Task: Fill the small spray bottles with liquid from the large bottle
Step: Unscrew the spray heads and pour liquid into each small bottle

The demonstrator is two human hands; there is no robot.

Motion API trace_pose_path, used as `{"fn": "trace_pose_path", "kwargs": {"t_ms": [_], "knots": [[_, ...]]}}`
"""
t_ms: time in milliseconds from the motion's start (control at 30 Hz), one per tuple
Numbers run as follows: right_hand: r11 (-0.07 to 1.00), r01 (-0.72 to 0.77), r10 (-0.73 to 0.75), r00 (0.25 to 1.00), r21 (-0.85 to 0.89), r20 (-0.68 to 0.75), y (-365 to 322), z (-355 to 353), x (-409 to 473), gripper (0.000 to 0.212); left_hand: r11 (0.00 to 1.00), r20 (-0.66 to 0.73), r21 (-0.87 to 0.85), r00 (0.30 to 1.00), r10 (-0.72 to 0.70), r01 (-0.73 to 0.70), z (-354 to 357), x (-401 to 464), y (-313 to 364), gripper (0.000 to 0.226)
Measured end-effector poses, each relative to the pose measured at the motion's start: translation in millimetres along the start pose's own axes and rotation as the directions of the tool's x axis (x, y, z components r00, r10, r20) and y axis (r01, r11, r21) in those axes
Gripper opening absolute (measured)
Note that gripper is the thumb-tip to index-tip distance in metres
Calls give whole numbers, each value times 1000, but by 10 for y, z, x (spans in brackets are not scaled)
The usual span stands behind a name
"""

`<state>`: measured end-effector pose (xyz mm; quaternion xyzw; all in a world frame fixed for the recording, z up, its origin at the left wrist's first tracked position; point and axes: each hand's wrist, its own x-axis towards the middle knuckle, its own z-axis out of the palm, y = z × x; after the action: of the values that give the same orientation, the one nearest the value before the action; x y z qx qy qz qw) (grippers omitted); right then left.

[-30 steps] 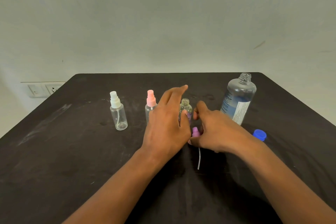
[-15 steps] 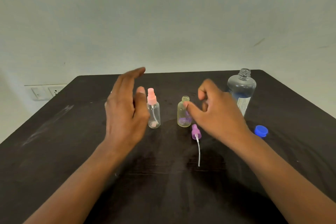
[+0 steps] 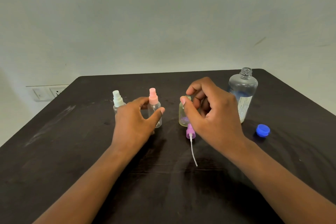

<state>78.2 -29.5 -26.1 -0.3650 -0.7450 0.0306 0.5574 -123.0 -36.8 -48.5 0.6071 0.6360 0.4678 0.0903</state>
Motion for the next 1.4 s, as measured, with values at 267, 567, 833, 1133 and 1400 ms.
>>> {"fn": "trace_pose_path", "kwargs": {"t_ms": [267, 567, 833, 1133, 1400], "knots": [[997, -28, 29, 1000, 65, -12, -19, -11, 2, 19, 975, -100, -74, 974, 201, -209, -85, -102, 127, 38], [972, -101, 85, 993, 210, 83, -84, -9, -7, 30, 875, -20, -59, 877, 481, -481, -66, -187, 212, 33], [968, -144, 118, 984, 204, 134, -81, -7, -18, 28, 852, -7, -55, 853, 522, -521, -75, -166, 196, 34], [946, -200, 162, 973, 257, 164, -80, 9, -20, 24, 801, -33, -90, 806, 592, -592, -100, -145, 216, 34], [975, 17, -75, 963, 219, 259, -31, -29, 16, 21, 815, -9, -166, 828, 561, -554, -126, -104, 153, 39]]}}
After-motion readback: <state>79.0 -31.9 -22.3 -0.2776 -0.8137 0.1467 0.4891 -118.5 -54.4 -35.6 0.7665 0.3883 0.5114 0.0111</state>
